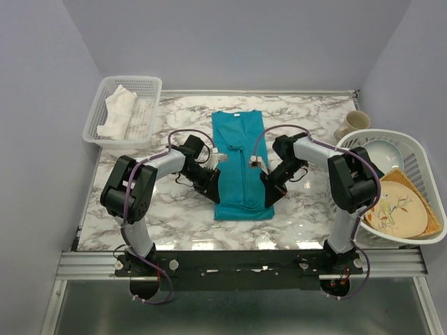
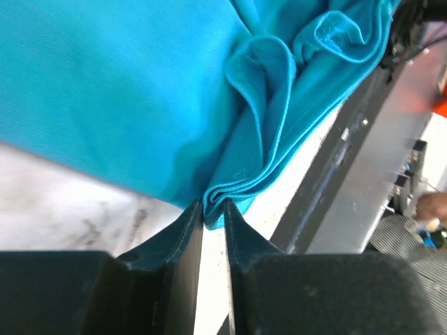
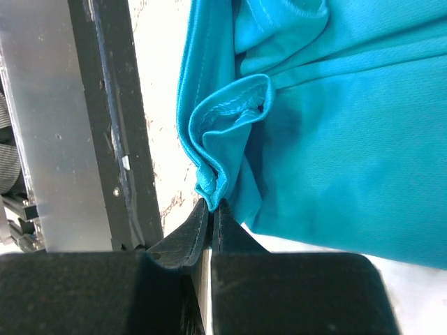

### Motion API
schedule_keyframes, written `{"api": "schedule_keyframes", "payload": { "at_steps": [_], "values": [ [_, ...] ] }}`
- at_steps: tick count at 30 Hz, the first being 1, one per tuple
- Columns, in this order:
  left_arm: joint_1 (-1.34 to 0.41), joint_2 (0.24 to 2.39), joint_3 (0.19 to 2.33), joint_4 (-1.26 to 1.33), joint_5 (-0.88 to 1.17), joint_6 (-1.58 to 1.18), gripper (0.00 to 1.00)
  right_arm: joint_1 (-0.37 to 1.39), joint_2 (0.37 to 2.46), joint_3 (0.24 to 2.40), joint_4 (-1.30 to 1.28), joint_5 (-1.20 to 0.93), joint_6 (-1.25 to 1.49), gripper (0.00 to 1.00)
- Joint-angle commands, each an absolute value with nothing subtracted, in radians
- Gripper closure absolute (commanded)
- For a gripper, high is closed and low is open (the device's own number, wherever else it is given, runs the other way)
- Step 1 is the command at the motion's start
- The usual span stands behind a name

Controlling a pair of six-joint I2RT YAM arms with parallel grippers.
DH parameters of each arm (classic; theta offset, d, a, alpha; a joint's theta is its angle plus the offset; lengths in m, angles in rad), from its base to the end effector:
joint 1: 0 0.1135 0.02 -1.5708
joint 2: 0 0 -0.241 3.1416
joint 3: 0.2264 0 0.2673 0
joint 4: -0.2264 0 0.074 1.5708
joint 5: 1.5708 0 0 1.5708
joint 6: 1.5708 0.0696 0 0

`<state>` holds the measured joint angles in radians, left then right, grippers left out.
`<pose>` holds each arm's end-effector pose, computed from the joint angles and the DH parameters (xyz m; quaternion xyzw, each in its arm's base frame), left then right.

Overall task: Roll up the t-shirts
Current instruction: Roll the T-shirt to the center of the board.

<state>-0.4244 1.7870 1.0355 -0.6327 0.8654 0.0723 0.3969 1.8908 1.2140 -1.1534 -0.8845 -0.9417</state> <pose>0.2744 -0.1822 0.0978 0.2601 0.8666 -0.4259 0.0101 0.2615 0.1680 0.1117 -0.5126 0.7372 0.4402 0.0016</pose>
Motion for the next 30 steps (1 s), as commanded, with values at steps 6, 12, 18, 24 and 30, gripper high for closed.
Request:
{"api": "schedule_keyframes", "payload": {
  "at_steps": [6, 12, 18, 24, 30],
  "values": [
    [-0.414, 1.798, 1.081, -0.592, 0.813, 0.109, 0.67, 0.388, 1.927, 1.284, -1.164, -0.922, -0.939, 0.89],
    [-0.416, 1.815, 1.095, -0.575, 0.766, 0.088, 0.62, 0.388, 1.971, 1.305, -1.134, -0.920, -0.907, 0.87],
    [-0.416, 1.775, 1.134, -0.566, 0.646, 0.078, 0.60, 0.371, 1.945, 1.312, -1.048, -0.900, -0.804, 0.66],
    [-0.422, 1.486, 1.045, -0.528, 0.600, 0.236, 0.43, 0.299, 1.735, 1.307, -0.896, -0.864, -0.675, 0.46],
    [-0.528, 1.313, 0.922, -0.456, 0.571, 0.538, 0.31, 0.302, 1.511, 1.155, -0.798, -0.785, -0.840, 0.44]
  ]
}}
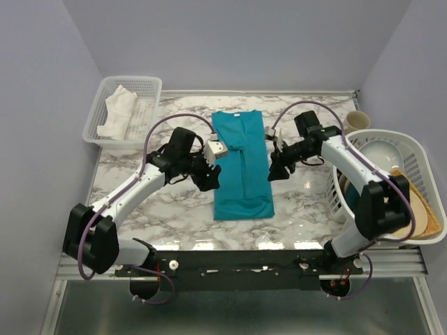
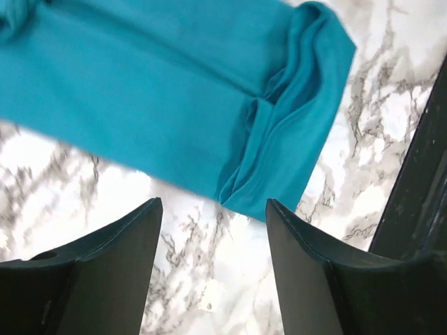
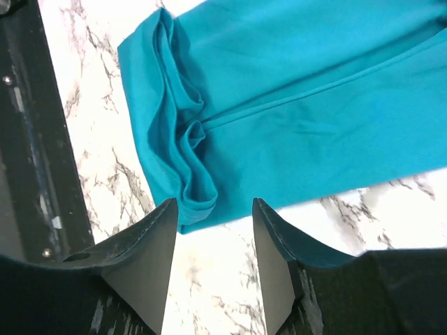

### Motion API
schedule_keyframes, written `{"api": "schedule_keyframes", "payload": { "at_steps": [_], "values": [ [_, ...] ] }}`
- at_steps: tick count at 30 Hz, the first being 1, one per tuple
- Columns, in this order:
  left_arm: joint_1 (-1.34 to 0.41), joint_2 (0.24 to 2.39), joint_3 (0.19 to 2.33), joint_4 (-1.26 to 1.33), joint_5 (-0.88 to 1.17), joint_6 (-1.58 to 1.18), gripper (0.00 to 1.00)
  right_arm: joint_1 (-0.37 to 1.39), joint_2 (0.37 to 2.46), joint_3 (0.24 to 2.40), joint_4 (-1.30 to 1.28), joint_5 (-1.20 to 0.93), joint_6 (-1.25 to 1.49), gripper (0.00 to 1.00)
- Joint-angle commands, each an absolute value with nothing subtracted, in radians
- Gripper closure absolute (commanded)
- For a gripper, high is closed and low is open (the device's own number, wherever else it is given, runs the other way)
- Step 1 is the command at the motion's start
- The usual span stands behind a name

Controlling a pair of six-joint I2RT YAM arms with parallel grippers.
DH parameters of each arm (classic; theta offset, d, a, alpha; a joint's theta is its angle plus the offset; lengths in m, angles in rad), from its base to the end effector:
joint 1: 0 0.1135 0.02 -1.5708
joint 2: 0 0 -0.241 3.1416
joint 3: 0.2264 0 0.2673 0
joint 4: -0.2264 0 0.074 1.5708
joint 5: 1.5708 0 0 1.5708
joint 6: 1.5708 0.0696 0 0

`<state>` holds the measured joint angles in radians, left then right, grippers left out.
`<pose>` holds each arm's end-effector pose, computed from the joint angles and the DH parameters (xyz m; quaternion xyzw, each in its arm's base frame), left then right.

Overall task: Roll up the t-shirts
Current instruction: Roll the T-shirt to the center of the board.

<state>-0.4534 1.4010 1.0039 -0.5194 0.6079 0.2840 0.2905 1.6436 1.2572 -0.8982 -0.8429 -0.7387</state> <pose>0.2725 -0.1770 0.2016 0.4154 0.8082 -0.3083 0.2815 0.3064 0.1458 0.1959 -0.4953 0.7575 0.3659 0.2169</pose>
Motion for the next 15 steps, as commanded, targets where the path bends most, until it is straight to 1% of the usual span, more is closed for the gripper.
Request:
{"api": "schedule_keyframes", "payload": {
  "at_steps": [1, 2, 3, 4, 5, 6, 7, 8, 9, 10, 12, 15],
  "values": [
    [-0.547, 1.312, 0.913, -0.453, 0.593, 0.564, 0.34, 0.304, 1.488, 1.132, -0.779, -0.791, -0.871, 0.45],
    [-0.557, 1.316, 0.904, -0.468, 0.645, 0.592, 0.44, 0.320, 1.467, 1.106, -0.769, -0.796, -0.894, 0.47],
    [-0.569, 1.331, 0.902, -0.469, 0.663, 0.618, 0.51, 0.333, 1.447, 1.070, -0.767, -0.798, -0.957, 0.49],
    [-0.599, 1.347, 0.897, -0.462, 0.673, 0.621, 0.58, 0.353, 1.450, 1.057, -0.794, -0.801, -0.994, 0.54],
    [-0.609, 1.364, 0.900, -0.434, 0.693, 0.598, 0.73, 0.373, 1.457, 1.049, -0.810, -0.798, -1.024, 0.57],
    [-0.617, 1.414, 0.908, -0.420, 0.702, 0.560, 0.81, 0.409, 1.491, 1.052, -0.825, -0.799, -1.061, 0.60],
    [-0.620, 1.445, 0.920, -0.408, 0.719, 0.446, 0.87, 0.426, 1.512, 1.057, -0.862, -0.805, -1.069, 0.66],
    [-0.620, 1.481, 0.954, -0.399, 0.739, 0.383, 0.96, 0.440, 1.532, 1.063, -0.868, -0.810, -1.069, 0.69],
    [-0.620, 1.556, 0.975, -0.403, 0.767, 0.329, 0.98, 0.460, 1.555, 1.071, -0.874, -0.814, -1.062, 0.71],
    [-0.617, 1.587, 0.991, -0.410, 0.785, 0.268, 0.99, 0.471, 1.592, 1.084, -0.877, -0.819, -1.055, 0.74],
    [-0.604, 1.627, 0.993, -0.375, 0.839, 0.129, 1.00, 0.486, 1.629, 1.101, -0.884, -0.831, -1.039, 0.75],
    [-0.604, 1.602, 0.936, -0.290, 0.848, 0.014, 1.00, 0.488, 1.689, 1.129, -0.900, -0.848, -1.012, 0.77]
  ]
}}
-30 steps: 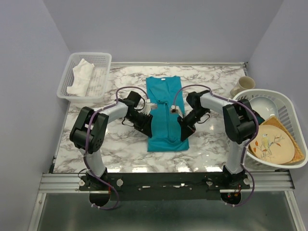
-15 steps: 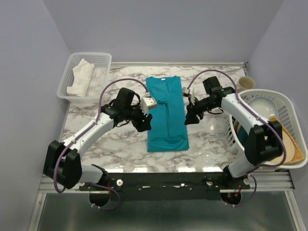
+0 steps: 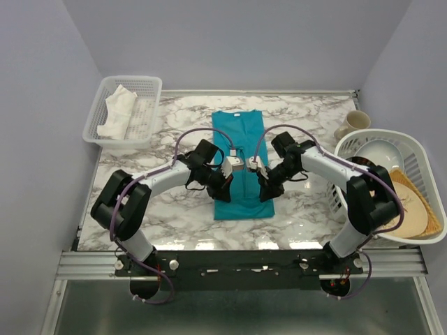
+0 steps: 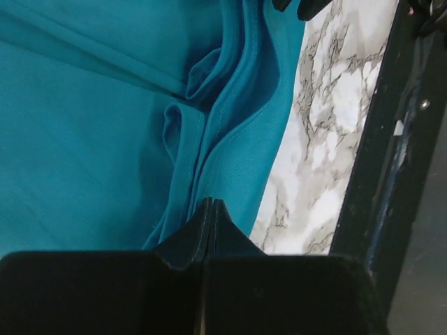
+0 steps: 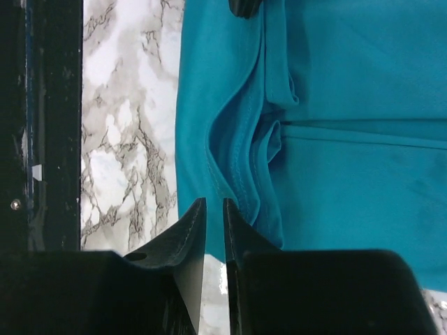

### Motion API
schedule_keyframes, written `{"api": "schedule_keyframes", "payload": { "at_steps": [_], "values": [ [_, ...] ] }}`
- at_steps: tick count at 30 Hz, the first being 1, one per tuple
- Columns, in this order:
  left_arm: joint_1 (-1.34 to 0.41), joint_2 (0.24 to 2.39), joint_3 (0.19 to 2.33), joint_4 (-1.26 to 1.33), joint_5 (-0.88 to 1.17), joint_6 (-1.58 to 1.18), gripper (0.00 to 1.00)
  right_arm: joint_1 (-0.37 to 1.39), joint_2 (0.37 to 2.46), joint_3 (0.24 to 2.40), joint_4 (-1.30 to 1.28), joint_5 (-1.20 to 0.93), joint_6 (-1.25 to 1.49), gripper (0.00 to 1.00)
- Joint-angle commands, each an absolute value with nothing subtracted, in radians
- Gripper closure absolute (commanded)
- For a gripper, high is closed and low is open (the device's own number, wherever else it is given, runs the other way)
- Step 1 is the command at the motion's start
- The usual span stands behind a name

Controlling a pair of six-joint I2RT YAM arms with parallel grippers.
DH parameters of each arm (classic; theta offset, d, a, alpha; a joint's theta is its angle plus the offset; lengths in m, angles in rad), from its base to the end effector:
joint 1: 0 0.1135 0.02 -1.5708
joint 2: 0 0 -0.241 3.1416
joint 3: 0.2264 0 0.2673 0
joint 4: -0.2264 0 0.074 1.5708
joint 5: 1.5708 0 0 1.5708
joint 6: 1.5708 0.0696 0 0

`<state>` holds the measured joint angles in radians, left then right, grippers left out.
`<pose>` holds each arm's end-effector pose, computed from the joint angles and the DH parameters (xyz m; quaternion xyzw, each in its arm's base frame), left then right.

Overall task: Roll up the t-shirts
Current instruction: Roll the T-shirt to the center of the board.

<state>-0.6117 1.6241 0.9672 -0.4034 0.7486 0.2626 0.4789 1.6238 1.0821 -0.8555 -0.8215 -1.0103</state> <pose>0.2485 -0.2322 0.1336 0.4649 0.7768 -0.3892 0.1700 0.2497 0.1871 0.1517 -0.6444 0.6482 0.3630 0.1811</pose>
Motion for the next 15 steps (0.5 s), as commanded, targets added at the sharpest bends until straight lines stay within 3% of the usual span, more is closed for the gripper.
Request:
{"api": "schedule_keyframes", "payload": {
  "at_steps": [1, 8, 15],
  "values": [
    [-0.604, 1.598, 0.927, -0.284, 0.845, 0.005, 1.00, 0.488, 1.698, 1.135, -0.919, -0.862, -1.012, 0.77],
    [-0.598, 1.588, 0.905, -0.304, 0.810, -0.032, 1.00, 0.488, 1.724, 1.132, -0.888, -0.855, -0.907, 0.78],
    [-0.535, 1.736, 0.943, -0.325, 0.761, -0.080, 1.00, 0.483, 1.844, 1.209, -0.888, -0.795, -0.789, 0.78]
  ]
}}
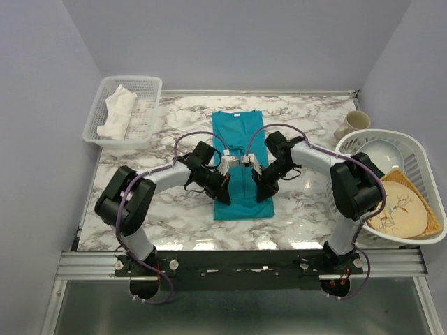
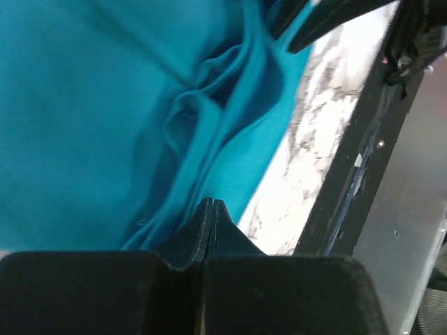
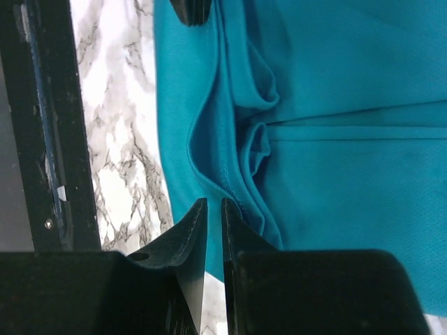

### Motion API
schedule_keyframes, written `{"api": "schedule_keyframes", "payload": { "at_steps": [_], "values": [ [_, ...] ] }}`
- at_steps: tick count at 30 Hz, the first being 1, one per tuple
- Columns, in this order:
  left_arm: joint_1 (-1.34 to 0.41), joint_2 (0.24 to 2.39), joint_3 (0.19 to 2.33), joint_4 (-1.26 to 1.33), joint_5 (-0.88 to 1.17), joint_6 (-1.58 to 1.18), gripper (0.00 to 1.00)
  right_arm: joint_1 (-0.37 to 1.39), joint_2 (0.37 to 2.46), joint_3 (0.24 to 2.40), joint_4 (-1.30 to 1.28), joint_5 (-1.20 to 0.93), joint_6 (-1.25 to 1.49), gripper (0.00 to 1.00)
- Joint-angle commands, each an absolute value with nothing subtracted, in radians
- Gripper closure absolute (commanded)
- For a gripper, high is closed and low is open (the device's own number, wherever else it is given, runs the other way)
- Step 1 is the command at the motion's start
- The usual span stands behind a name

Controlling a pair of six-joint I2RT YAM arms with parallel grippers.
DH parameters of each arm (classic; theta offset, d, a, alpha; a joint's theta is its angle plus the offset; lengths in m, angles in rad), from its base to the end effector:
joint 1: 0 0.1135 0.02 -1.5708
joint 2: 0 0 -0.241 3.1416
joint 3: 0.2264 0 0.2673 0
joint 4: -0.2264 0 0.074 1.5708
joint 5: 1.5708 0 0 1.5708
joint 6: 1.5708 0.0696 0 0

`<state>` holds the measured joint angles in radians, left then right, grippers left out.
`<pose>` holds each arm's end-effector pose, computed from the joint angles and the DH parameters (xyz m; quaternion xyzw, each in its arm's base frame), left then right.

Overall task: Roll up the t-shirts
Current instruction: Roll the T-shirt to the center of the board.

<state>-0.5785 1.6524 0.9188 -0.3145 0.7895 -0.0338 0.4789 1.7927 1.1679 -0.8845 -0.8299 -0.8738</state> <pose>0.2532 -0.2244 0.1173 0.3356 0.8321 -0.4261 0.1154 0.2664 0.1962 0.1241 -0.5822 0.7056 0.3896 0.1066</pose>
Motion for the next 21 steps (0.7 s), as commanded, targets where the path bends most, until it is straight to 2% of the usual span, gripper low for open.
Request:
{"api": "schedule_keyframes", "payload": {
  "at_steps": [1, 13, 16, 17, 18, 21],
  "values": [
    [-0.529, 1.749, 0.951, -0.339, 0.759, -0.069, 1.00, 0.483, 1.850, 1.206, -0.879, -0.773, -0.785, 0.78],
    [-0.460, 1.796, 1.005, -0.361, 0.742, -0.066, 0.98, 0.472, 1.924, 1.253, -0.842, -0.675, -0.658, 0.78],
    [-0.459, 1.741, 1.023, -0.351, 0.765, -0.046, 0.89, 0.469, 1.919, 1.282, -0.845, -0.657, -0.611, 0.78],
    [-0.459, 1.720, 1.025, -0.345, 0.764, -0.041, 0.82, 0.466, 1.907, 1.281, -0.844, -0.637, -0.603, 0.78],
    [-0.457, 1.668, 1.026, -0.339, 0.756, -0.032, 0.79, 0.462, 1.892, 1.279, -0.841, -0.629, -0.595, 0.78],
    [-0.459, 1.545, 1.002, -0.334, 0.694, 0.021, 0.68, 0.443, 1.772, 1.234, -0.796, -0.586, -0.569, 0.72]
  ]
}}
